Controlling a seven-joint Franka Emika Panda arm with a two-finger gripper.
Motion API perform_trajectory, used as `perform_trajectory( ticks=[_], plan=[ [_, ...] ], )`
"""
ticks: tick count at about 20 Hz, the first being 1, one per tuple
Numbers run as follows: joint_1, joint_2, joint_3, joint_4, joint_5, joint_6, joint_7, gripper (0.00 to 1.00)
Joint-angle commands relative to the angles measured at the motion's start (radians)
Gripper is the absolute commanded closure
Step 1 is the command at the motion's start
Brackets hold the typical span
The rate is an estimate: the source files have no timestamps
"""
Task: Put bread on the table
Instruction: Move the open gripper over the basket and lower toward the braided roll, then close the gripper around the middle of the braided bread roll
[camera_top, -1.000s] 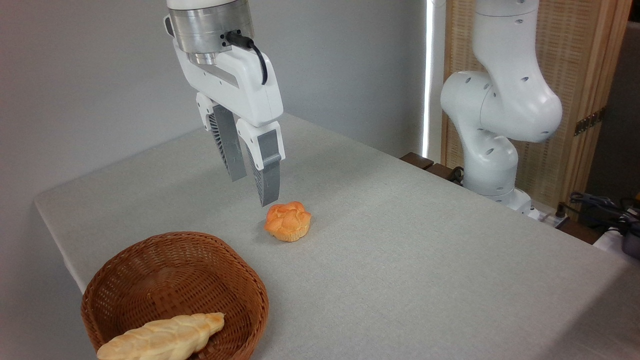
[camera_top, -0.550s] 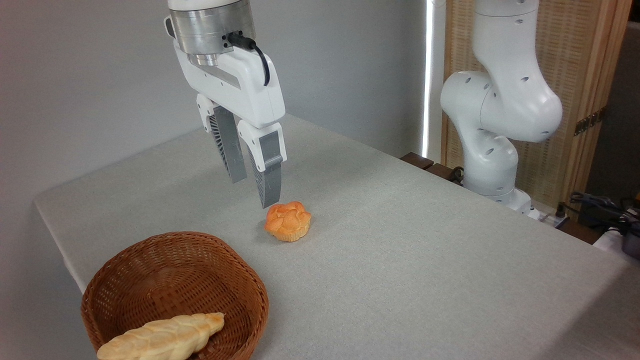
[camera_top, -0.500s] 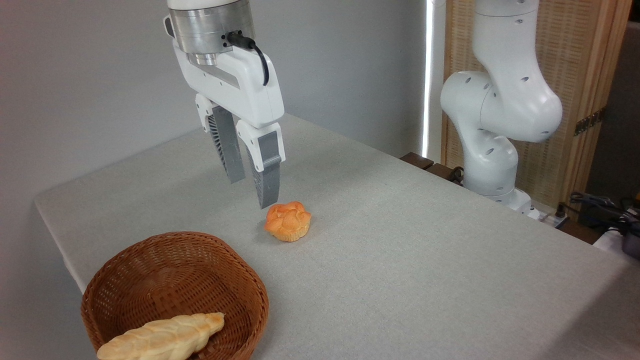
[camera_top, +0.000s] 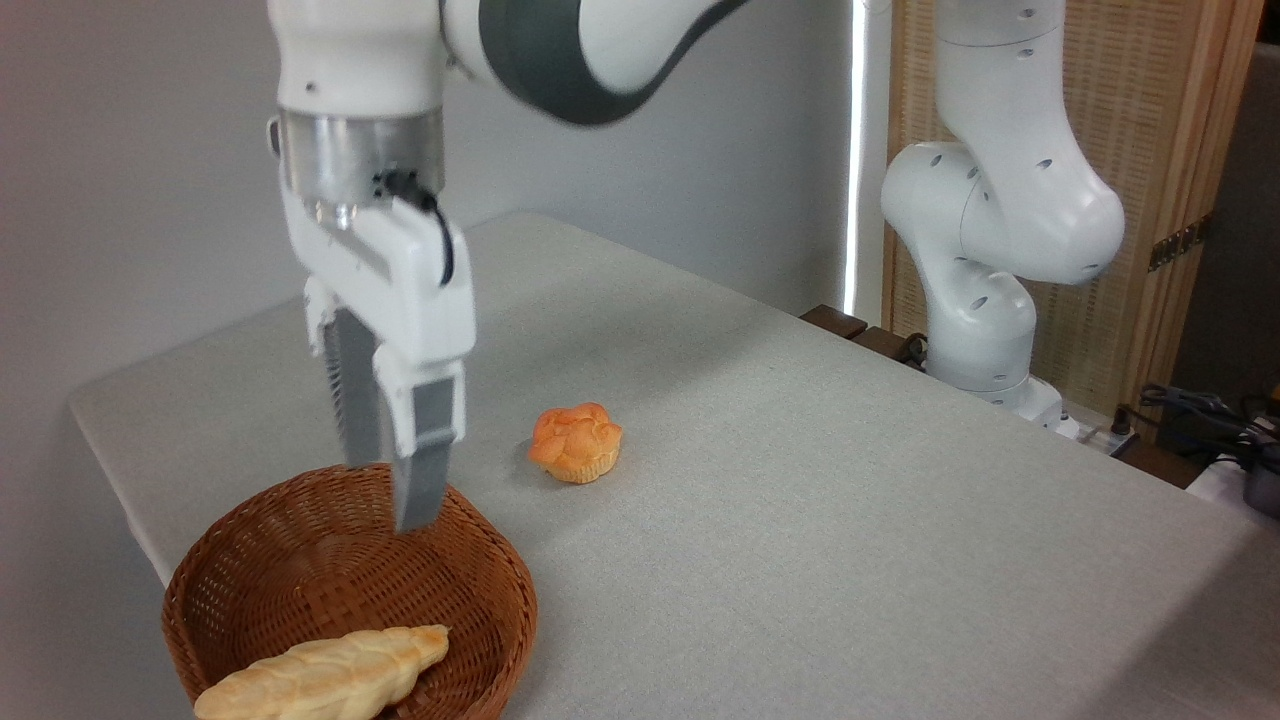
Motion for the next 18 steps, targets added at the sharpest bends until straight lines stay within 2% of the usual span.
perform_trajectory(
  ticks=[1, 5, 10, 18],
  plan=[
    [-0.001, 0.017, 0.004, -0.047, -0.002, 0.155, 0.005, 0.00],
    [-0.001, 0.073, 0.002, -0.068, 0.049, 0.264, 0.005, 0.00],
    [-0.003, 0.138, 0.001, -0.068, 0.054, 0.359, 0.005, 0.00],
    [-0.006, 0.196, 0.001, -0.068, 0.057, 0.431, 0.011, 0.00]
  ],
)
